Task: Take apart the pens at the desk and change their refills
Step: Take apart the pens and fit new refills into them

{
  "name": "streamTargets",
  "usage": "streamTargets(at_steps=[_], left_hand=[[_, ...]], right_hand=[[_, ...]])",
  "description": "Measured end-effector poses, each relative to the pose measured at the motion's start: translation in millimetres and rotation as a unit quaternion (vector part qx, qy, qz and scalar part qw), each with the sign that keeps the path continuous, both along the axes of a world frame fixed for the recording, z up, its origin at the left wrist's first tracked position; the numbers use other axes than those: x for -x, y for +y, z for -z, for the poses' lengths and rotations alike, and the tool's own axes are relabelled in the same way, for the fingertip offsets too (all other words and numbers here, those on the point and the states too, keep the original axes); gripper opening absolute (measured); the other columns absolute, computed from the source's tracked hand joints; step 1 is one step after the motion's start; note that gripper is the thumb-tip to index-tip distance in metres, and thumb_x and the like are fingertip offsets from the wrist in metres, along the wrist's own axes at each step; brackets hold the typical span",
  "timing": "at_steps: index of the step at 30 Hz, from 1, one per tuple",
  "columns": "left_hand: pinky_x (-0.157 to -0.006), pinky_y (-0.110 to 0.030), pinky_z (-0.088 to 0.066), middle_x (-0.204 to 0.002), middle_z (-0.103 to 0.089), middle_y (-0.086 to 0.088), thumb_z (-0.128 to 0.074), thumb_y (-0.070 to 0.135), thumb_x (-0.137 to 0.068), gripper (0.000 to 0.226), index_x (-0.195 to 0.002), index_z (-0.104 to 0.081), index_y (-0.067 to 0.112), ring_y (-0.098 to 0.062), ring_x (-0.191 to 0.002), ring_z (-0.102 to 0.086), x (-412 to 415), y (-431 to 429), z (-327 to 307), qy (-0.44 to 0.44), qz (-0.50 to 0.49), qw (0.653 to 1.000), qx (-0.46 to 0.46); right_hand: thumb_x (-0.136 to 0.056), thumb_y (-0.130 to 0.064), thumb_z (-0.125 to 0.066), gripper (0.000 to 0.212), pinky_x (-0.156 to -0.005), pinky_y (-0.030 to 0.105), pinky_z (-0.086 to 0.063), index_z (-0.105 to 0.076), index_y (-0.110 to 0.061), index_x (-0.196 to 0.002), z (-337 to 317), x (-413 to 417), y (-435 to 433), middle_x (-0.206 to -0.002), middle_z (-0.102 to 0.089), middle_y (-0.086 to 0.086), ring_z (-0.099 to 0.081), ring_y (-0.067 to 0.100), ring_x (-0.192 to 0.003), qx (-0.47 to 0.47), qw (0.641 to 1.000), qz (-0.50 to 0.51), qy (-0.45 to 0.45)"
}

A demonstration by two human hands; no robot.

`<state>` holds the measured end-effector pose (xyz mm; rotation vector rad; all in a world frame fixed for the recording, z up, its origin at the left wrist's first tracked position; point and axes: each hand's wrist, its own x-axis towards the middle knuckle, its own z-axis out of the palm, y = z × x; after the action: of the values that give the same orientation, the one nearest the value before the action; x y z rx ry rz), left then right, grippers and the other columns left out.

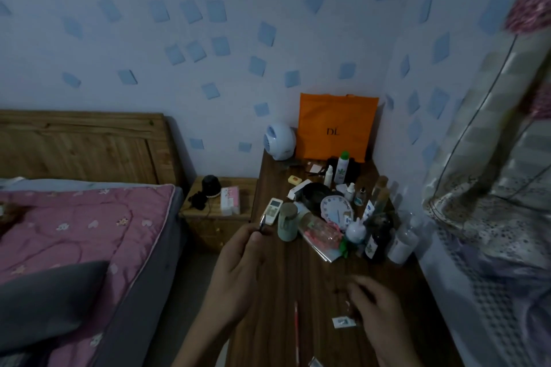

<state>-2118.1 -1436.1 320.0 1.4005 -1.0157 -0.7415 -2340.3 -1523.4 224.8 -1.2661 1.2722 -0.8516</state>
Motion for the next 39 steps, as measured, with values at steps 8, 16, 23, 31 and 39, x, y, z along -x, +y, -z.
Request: streamTargets(at_steps=[8, 16, 23, 31, 39], left_hand=[[-0.047, -0.016, -0.043, -0.064, -0.061, 0.016, -0.042, 0.032, -0.102, 0.026, -0.092, -0.066, 0.034, 0.004, -0.053, -0.052, 9, 0, 12, -0.004, -0.037, 0.999, -0.01], [-0.059, -0.033, -0.045, -0.07, -0.058, 0.015, -0.038, 0.052, -0.094, 0.028, -0.097, -0.062, 0.039, -0.004, -0.063, -0.054, 24, -3, 64, -0.074, -0.06, 0.993, -0.067], [-0.059, -0.025, -0.04, -0.069, -0.058, 0.019, -0.04, 0.034, -0.102, 0.024, -0.094, -0.062, 0.038, 0.001, -0.06, -0.052, 51, 4, 110, -0.046, -0.046, 0.99, -0.126], [-0.059, -0.012, -0.051, -0.088, -0.067, 0.006, -0.041, 0.027, -0.103, 0.022, -0.099, -0.063, 0.031, -0.001, -0.076, -0.066, 77, 12, 153, -0.026, -0.017, 0.981, -0.193], [-0.067, -0.038, -0.055, -0.09, -0.068, -0.006, -0.042, 0.028, -0.102, 0.024, -0.097, -0.065, 0.021, -0.021, -0.077, -0.066, 102, 13, 208, -0.002, -0.002, 0.966, -0.258]], right_hand=[[-0.074, 0.013, -0.078, 0.022, -0.065, 0.03, -0.053, -0.073, -0.008, -0.076, 89, 4, 2, -0.078, -0.071, 0.006, -0.063, 0.019, -0.077, -0.117, 0.989, 0.062, 0.067], [-0.086, -0.016, -0.076, 0.023, -0.048, 0.016, -0.049, -0.07, -0.038, -0.078, 106, 11, -3, -0.076, -0.072, -0.016, -0.063, 0.002, -0.062, -0.09, 0.991, 0.039, 0.088], [-0.089, -0.022, -0.072, 0.017, -0.059, 0.024, -0.053, -0.069, -0.038, -0.087, 132, 20, 0, -0.093, -0.071, -0.012, -0.068, 0.008, -0.082, -0.088, 0.99, 0.01, 0.108], [-0.089, -0.013, -0.07, 0.022, -0.082, 0.032, -0.053, -0.065, -0.033, -0.097, 165, 34, 7, -0.103, -0.065, -0.012, -0.062, 0.01, -0.098, -0.123, 0.984, 0.007, 0.131], [-0.087, -0.014, -0.073, 0.018, -0.08, 0.032, -0.051, -0.065, -0.023, -0.101, 191, 45, 5, -0.1, -0.065, -0.006, -0.062, 0.015, -0.097, -0.152, 0.972, 0.005, 0.177]])
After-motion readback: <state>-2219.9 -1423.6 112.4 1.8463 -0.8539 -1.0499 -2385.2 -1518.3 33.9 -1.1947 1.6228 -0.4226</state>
